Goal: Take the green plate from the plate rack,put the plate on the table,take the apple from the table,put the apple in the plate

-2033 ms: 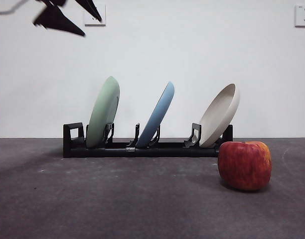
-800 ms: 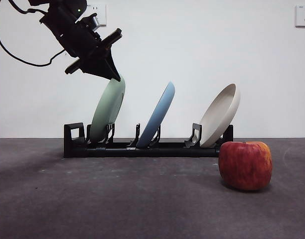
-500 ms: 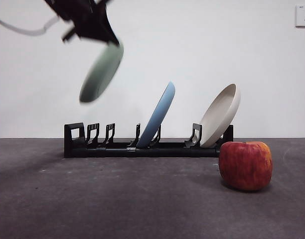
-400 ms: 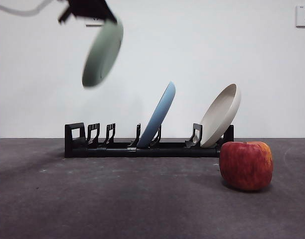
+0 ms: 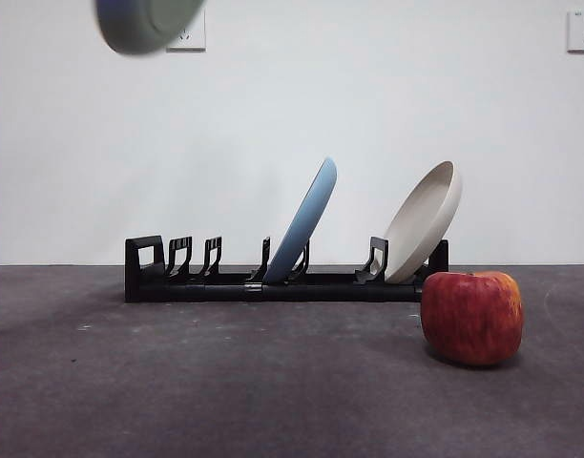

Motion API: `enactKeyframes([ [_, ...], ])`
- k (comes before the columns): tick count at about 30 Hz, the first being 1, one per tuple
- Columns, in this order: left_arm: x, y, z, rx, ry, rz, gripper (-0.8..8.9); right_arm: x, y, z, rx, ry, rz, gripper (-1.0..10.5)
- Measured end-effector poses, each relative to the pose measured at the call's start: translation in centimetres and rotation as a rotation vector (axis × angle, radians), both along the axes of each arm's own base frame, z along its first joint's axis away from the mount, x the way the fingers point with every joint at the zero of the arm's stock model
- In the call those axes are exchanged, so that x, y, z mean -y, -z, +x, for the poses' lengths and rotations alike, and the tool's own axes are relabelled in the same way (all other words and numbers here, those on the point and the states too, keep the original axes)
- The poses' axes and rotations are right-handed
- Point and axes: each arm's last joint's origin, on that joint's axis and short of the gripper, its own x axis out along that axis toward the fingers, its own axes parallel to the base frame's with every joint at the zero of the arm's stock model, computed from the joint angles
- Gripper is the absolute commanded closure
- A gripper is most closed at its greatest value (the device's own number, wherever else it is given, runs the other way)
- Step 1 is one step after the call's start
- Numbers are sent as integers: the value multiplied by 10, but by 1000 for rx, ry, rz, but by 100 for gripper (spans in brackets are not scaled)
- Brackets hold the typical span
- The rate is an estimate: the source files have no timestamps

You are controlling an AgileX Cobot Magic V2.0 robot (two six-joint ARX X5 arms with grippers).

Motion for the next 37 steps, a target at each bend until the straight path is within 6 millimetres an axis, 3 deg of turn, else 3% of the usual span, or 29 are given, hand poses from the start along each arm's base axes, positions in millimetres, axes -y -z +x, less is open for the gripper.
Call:
enactKeyframes([
  [4,-2,-4,-41,8,14,121,822,0,0,0,0,2,-1,603],
  [7,2,0,-56,-20,35,202,822,0,0,0,0,2,-1,603],
  [14,33,16,-74,-62,202,319,821,0,0,0,0,2,-1,604],
  [18,56,40,-78,-79,206,440,821,0,0,0,0,2,-1,604],
  [24,97,100,-76,-90,192,532,822,0,0,0,0,2,-1,604],
  [28,121,151,-72,-101,192,554,822,0,0,0,0,3,-1,604],
  [32,137,207,-67,-114,136,673,822,0,0,0,0,2,-1,604],
  [37,156,256,-56,-140,125,770,822,0,0,0,-1,2,-1,604],
])
